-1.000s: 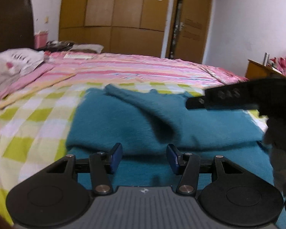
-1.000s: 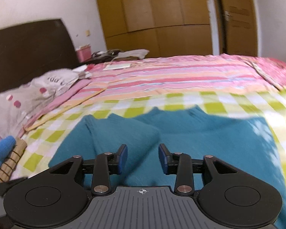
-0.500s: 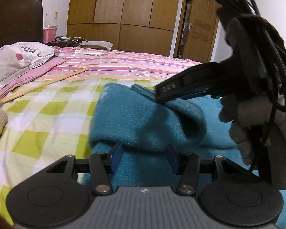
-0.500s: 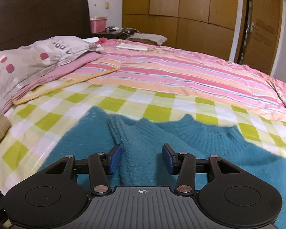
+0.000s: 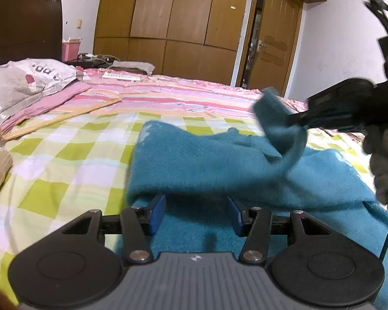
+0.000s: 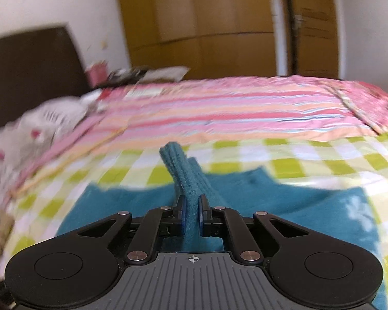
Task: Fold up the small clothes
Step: 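Grasp the sweater side edge with the right tool and fold it inward, then open the right tool and withdraw from the folded side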
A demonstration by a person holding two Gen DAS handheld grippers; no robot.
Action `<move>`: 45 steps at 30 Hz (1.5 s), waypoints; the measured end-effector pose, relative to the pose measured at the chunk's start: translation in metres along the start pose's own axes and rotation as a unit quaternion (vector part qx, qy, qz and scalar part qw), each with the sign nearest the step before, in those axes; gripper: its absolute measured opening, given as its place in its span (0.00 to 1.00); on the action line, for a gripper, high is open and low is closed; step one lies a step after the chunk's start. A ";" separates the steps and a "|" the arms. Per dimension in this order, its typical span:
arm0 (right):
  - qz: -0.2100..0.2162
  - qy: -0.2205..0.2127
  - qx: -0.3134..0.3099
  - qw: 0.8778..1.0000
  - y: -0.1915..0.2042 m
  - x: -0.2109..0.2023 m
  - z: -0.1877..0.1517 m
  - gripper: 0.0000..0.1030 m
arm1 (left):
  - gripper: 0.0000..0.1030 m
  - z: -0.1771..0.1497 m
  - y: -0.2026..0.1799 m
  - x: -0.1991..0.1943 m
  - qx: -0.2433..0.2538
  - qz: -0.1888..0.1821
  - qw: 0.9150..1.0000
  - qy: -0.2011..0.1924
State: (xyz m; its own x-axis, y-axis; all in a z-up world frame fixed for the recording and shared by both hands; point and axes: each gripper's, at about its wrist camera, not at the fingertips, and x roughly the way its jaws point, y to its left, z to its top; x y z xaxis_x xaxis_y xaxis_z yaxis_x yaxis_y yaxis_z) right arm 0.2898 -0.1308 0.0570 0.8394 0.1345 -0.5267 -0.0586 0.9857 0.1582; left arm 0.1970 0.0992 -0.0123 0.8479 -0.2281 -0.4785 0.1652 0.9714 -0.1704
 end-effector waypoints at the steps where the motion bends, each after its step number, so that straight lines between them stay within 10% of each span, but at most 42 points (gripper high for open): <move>1: 0.002 -0.009 0.022 1.000 -0.010 -0.006 0.004 0.07 | 0.55 0.000 -0.001 -0.001 0.003 0.000 1.000 -0.004; 6: 0.025 -0.069 0.120 0.990 -0.059 -0.039 0.000 0.07 | 0.59 -0.003 -0.007 -0.001 0.015 -0.006 1.000 -0.007; 13: -0.007 0.014 0.172 0.985 -0.092 -0.021 -0.053 0.17 | 0.59 -0.009 -0.016 0.007 0.037 -0.011 0.999 0.015; 22: 0.023 -0.012 0.252 0.967 -0.126 -0.038 -0.060 0.41 | 0.59 -0.010 -0.016 0.008 0.036 -0.007 0.999 0.016; 26: -0.004 -0.004 0.265 0.964 -0.126 -0.029 -0.061 0.39 | 0.59 -0.011 -0.017 0.008 0.038 -0.005 0.999 0.018; 28: -0.013 0.007 0.281 0.959 -0.131 -0.020 -0.061 0.18 | 0.59 -0.011 -0.018 0.007 0.041 -0.005 0.999 0.017; 31: -0.017 0.015 0.287 0.958 -0.132 -0.013 -0.057 0.13 | 0.59 -0.011 -0.018 0.007 0.039 -0.006 0.999 0.015; 39: 0.035 -0.090 0.243 0.965 -0.120 -0.052 -0.038 0.12 | 0.60 -0.006 -0.018 -0.002 0.031 -0.009 0.999 -0.016; 45: -0.043 0.014 0.222 0.974 -0.126 -0.023 -0.063 0.18 | 0.60 -0.012 -0.020 0.010 0.037 0.000 0.999 0.026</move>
State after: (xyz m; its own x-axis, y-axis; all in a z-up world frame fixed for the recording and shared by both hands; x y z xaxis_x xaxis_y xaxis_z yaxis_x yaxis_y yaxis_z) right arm 0.2440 -0.2512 -0.0033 0.8154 0.0629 -0.5755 0.2552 0.8532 0.4549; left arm 0.1963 0.0768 -0.0239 0.8208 -0.2300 -0.5228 0.2046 0.9730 -0.1068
